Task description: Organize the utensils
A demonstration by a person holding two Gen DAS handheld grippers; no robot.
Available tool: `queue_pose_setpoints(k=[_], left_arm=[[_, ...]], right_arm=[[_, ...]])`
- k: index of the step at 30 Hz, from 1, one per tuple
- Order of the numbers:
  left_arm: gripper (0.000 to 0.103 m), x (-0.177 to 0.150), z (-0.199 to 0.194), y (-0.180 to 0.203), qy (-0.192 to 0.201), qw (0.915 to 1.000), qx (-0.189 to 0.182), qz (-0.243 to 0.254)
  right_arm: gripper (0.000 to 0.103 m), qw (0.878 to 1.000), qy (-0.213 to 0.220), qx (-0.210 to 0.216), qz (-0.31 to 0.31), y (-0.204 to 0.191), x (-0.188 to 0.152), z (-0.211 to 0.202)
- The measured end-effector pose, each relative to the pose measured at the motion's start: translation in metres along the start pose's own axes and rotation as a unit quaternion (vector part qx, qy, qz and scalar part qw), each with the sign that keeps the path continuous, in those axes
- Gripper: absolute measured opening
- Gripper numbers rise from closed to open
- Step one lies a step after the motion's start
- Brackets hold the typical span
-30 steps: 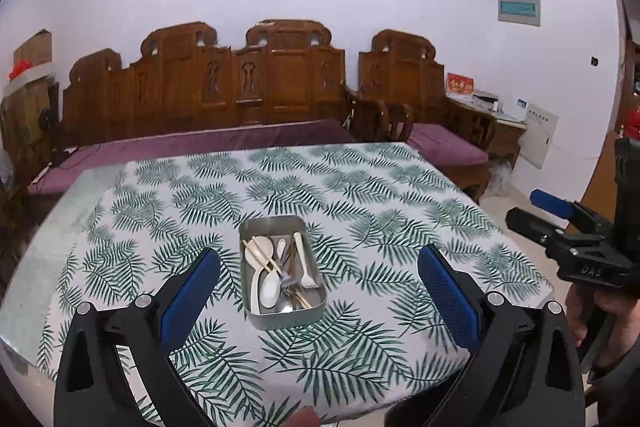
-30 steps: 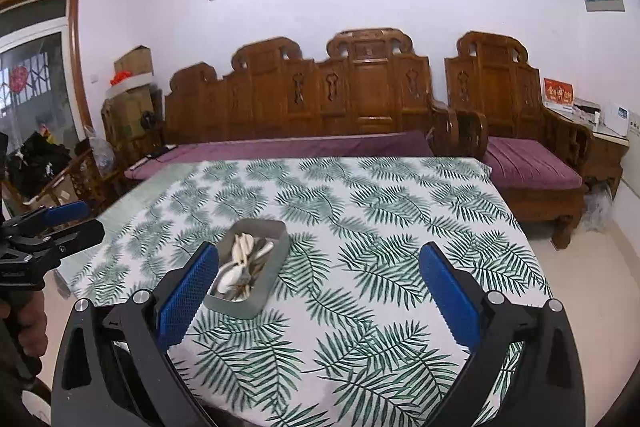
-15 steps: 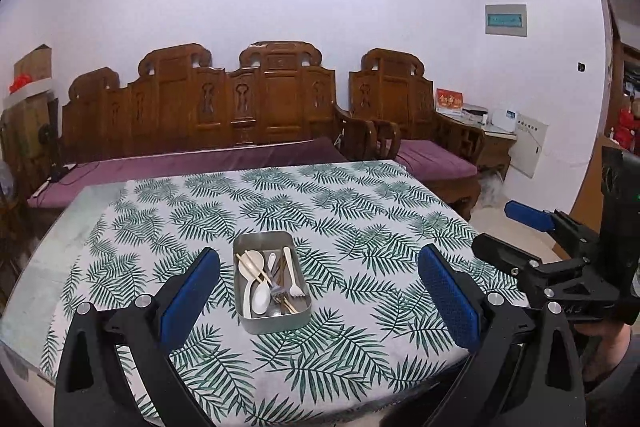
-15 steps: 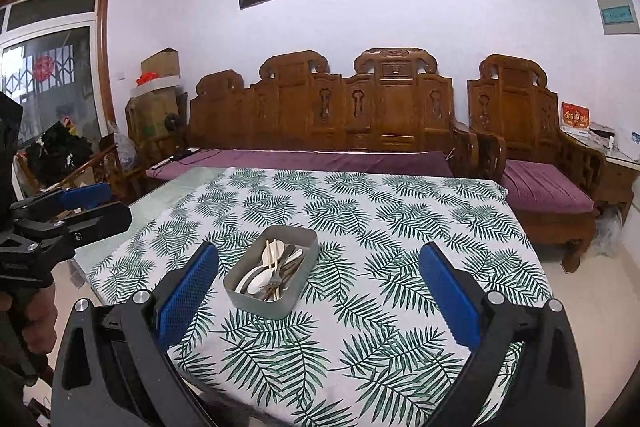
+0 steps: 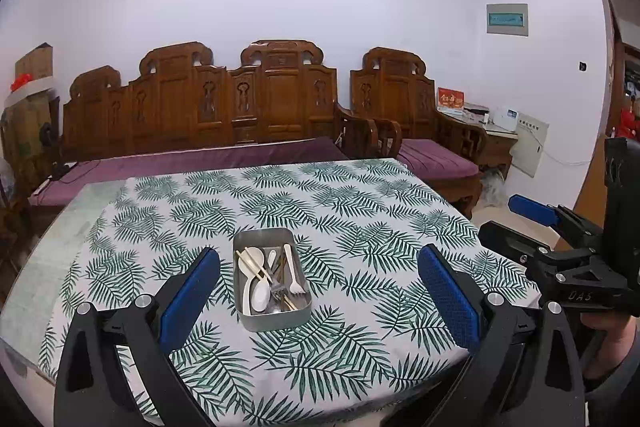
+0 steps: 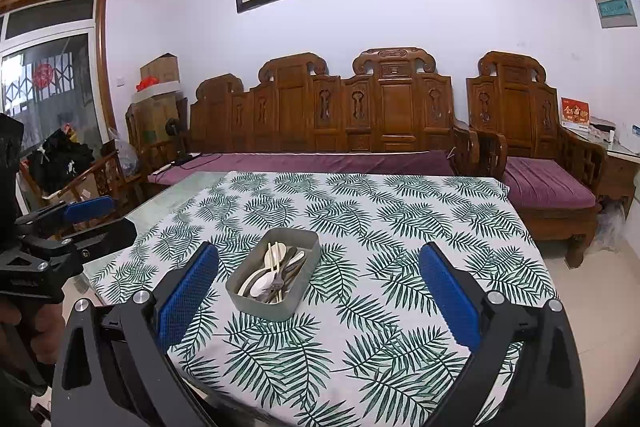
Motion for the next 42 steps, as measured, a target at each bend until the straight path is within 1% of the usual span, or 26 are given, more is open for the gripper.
queue_pose_setpoints(k=[19, 42], left_arm=[[0.095, -0.0004, 0.0009, -0.0012, -0.001, 1.0, 0.0, -0.002], [0.095, -0.0011, 0.002, 0.0005, 0.0, 1.0, -0.002, -0.002]], right_arm=[[0.101, 1.0, -0.004, 0.003, 0.001, -0.0021, -0.0067, 0.0034], [0.101, 1.0, -0.004, 0.004, 0.003, -0.0009, -0.0062, 0.0052]])
Point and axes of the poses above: each gripper's, at about its wrist camera, not at the fingertips, and z roughly the way its jaws point, y to its right, x to its top, the point moved 7 cm from there along z, roughly the way its jaws point, and after that the axes turned 3 degrees about -x, right-handed, at the moved point
